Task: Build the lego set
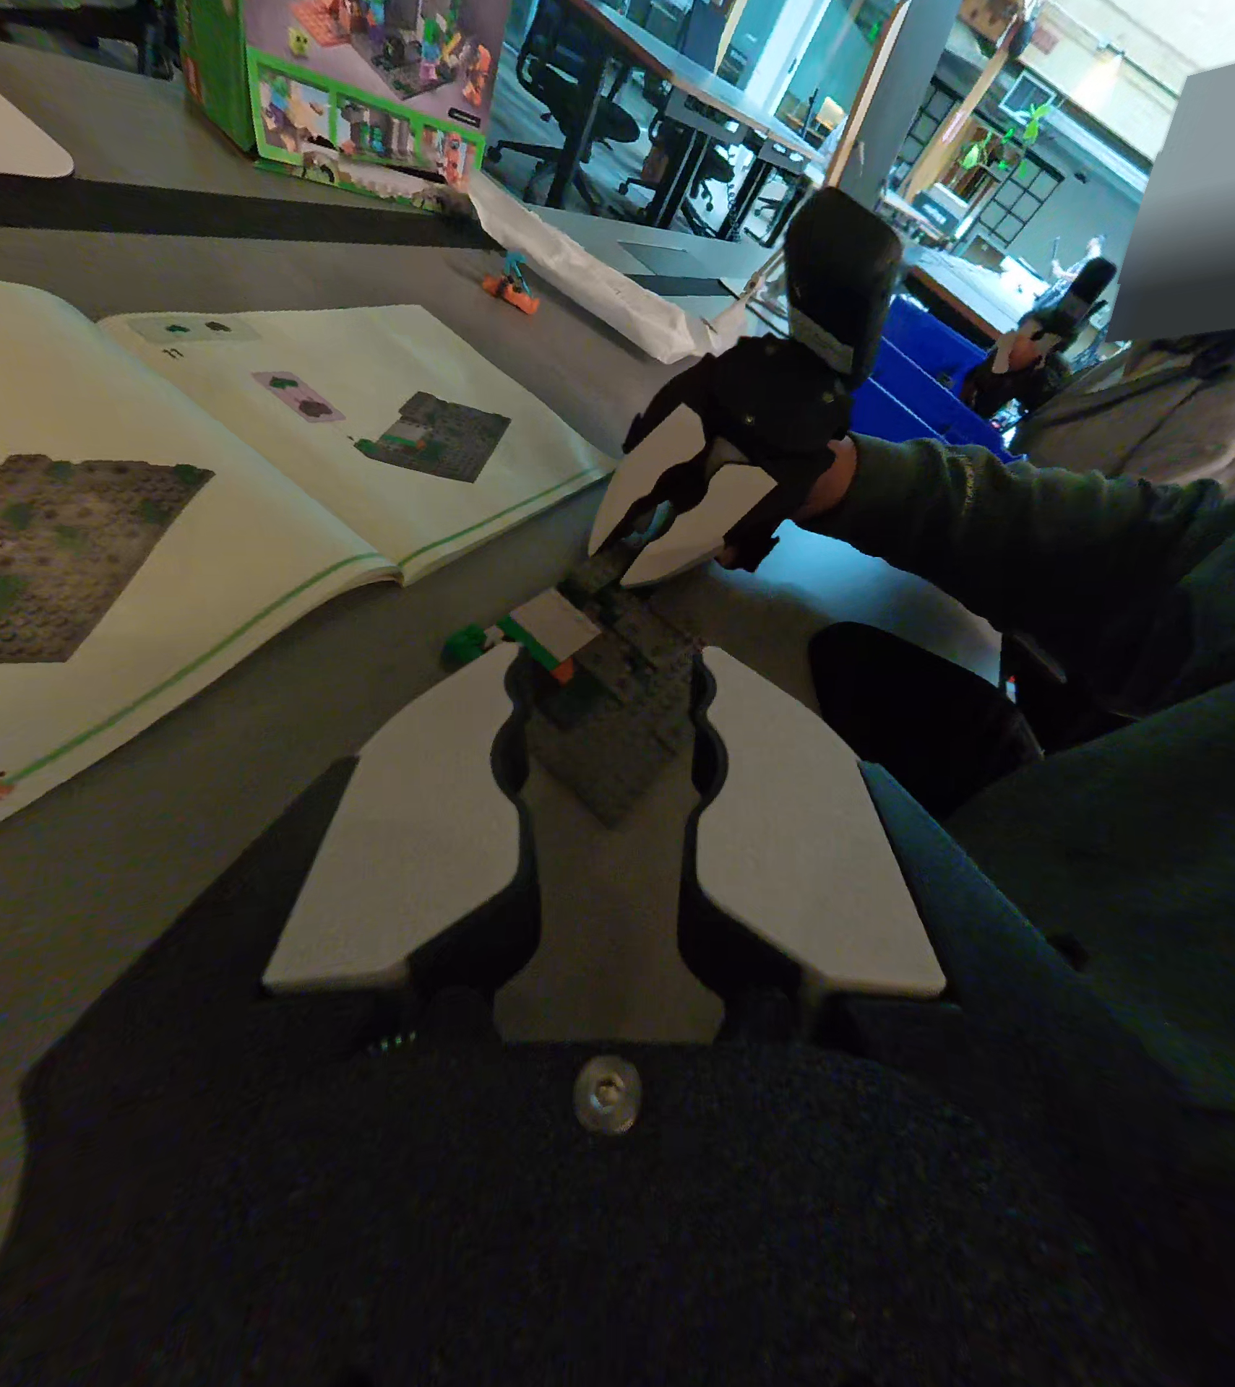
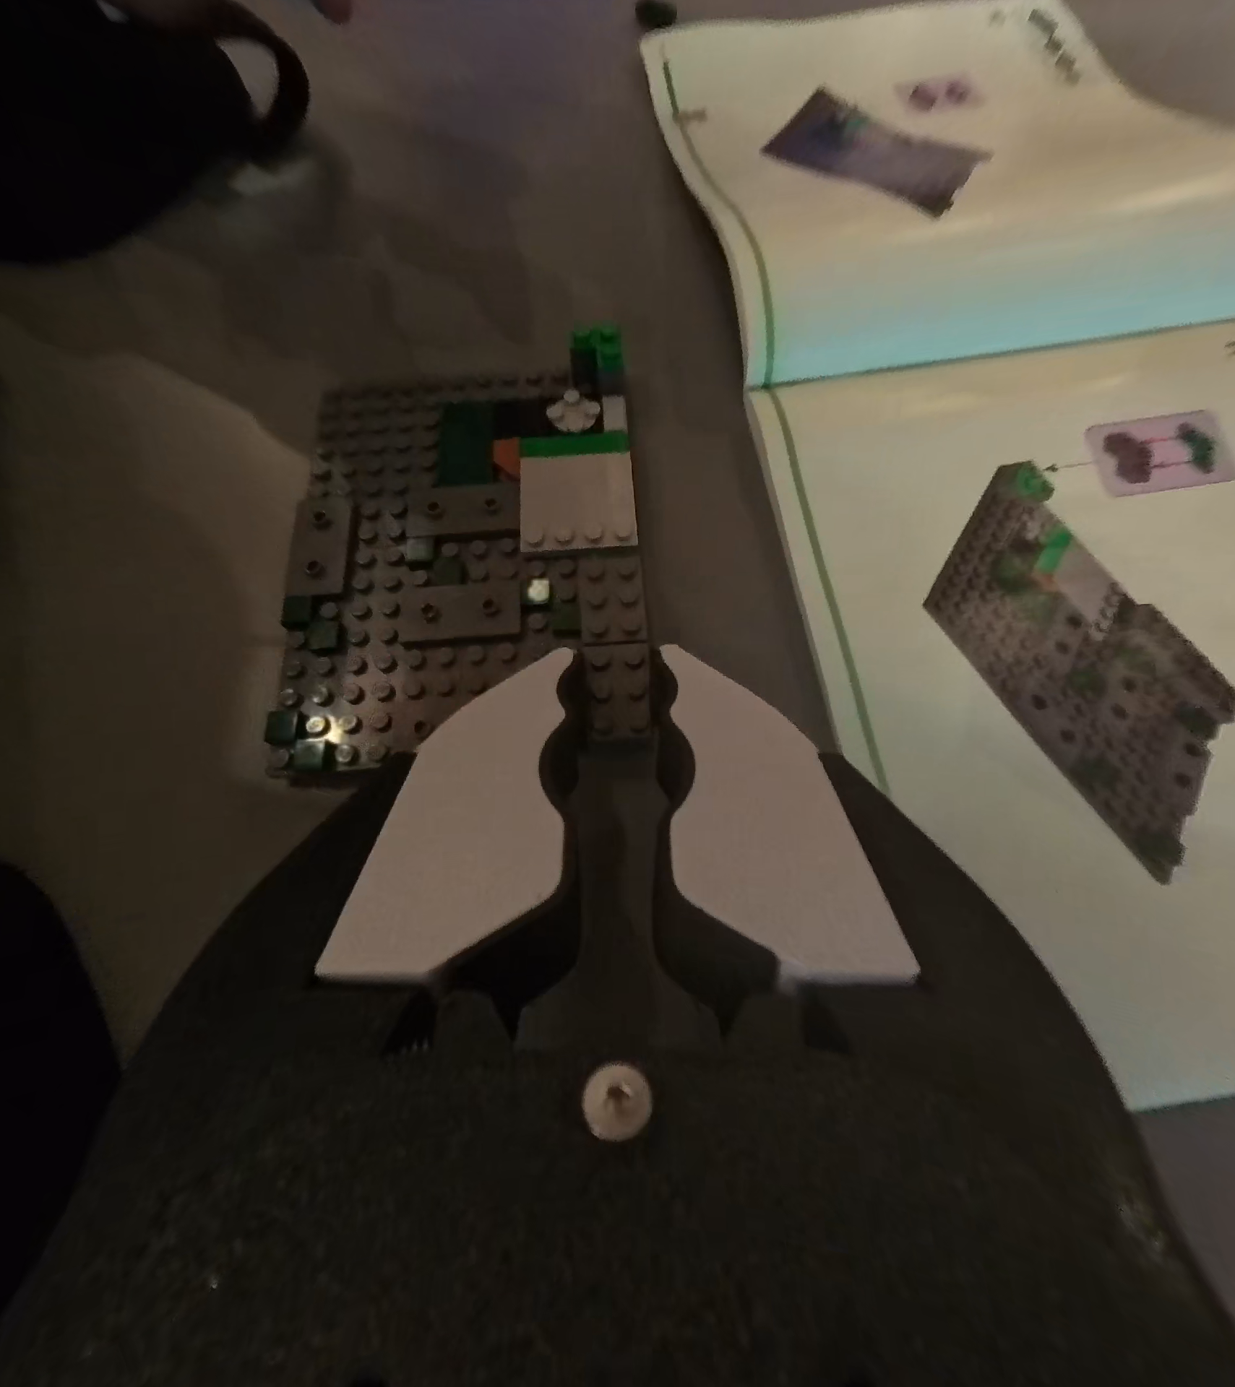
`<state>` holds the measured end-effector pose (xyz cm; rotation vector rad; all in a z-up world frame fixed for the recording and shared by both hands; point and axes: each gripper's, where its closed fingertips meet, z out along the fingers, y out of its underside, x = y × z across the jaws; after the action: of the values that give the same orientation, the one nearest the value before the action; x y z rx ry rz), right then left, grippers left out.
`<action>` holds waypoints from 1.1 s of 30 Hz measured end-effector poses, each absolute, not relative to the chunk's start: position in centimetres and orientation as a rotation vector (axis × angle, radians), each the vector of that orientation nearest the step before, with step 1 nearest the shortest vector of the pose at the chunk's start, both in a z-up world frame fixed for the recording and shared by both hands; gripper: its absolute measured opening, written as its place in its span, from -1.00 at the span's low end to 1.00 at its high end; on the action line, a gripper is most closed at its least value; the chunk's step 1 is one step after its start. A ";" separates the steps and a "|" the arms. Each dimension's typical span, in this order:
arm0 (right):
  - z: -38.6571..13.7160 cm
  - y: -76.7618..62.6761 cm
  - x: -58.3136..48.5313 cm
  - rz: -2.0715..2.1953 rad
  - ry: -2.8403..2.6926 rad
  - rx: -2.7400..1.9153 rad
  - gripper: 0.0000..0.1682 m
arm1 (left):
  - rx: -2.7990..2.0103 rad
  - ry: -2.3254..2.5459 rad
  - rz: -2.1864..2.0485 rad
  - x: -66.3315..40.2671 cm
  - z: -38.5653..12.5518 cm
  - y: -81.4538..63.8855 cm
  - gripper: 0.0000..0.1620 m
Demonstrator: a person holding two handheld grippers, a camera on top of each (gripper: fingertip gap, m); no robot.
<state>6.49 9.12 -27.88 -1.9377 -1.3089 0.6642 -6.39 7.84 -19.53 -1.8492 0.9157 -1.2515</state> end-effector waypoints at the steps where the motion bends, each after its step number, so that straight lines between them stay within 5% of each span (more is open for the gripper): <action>1: -28.0 9.2 6.4 0.656 -1.318 -1.941 -0.81 | -1.848 0.922 -1.248 -6.3 -19.6 7.8 -0.51; 14: -24.3 10.0 6.4 0.595 -1.215 -1.887 -0.61 | -1.814 1.004 -1.183 -5.2 -19.9 7.6 -0.54; 24: -22.5 7.0 7.9 0.391 -0.737 -2.025 -0.68 | -1.789 1.207 -0.810 -5.3 -22.9 9.7 -0.57; 33: -22.9 5.6 6.8 0.366 -0.394 -2.003 -0.81 | -1.748 1.133 -0.549 -5.6 -23.7 11.1 -1.00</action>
<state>6.84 5.63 -22.88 -2.0032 -0.3944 0.3658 -5.65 11.08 -23.69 -1.7485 1.1329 -0.5488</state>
